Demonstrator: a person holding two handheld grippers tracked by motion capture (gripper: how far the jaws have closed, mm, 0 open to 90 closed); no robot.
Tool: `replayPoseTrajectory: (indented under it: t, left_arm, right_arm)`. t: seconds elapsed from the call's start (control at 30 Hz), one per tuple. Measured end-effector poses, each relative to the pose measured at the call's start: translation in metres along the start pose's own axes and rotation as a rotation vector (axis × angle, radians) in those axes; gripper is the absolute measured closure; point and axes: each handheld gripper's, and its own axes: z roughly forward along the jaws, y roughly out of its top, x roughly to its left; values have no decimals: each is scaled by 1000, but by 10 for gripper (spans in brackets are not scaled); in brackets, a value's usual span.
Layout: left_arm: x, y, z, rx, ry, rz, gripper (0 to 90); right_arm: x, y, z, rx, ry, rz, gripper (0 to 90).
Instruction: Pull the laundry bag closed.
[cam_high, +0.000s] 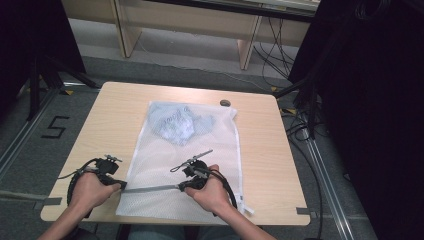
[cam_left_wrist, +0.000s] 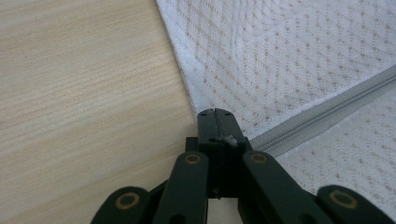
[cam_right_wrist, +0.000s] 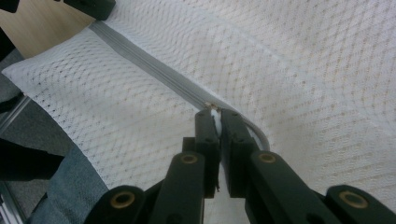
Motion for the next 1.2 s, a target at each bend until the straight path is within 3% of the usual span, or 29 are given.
replayPoseTrajectory:
  t: [0.03, 0.5, 0.57, 0.6, 0.7, 0.73, 0.87, 1.17, 1.2]
  left_arm:
    - [0, 0, 0, 0, -1, 0, 900]
    - [0, 0, 0, 0, 4, 2, 900]
    - [0, 0, 0, 0, -1, 0, 900]
    - [0, 0, 0, 0, -2, 0, 900]
    - [0, 0, 0, 0, -2, 0, 900]
    - [0, 0, 0, 0, -1, 1, 900]
    - [0, 0, 0, 1, -1, 1, 900]
    - [0, 0, 0, -5, 1, -1, 900]
    - [0, 0, 0, 0, 4, 2, 900]
  right_arm:
    - [-3, 0, 0, -8, 11, -26, 872]
    - [-5, -2, -2, -13, -6, -19, 872]
    - [-5, -3, -2, -11, -3, -15, 872]
    - [-3, -3, -3, 2, -7, 23, 872]
    - [-2, -4, -3, 11, -14, 33, 872]
    - [-4, -4, -3, -5, -7, 10, 872]
    - [-5, -4, -4, -4, -10, 4, 872]
    - [-5, -5, -4, -2, -7, 10, 872]
    - [-4, -5, -5, 9, -6, 30, 872]
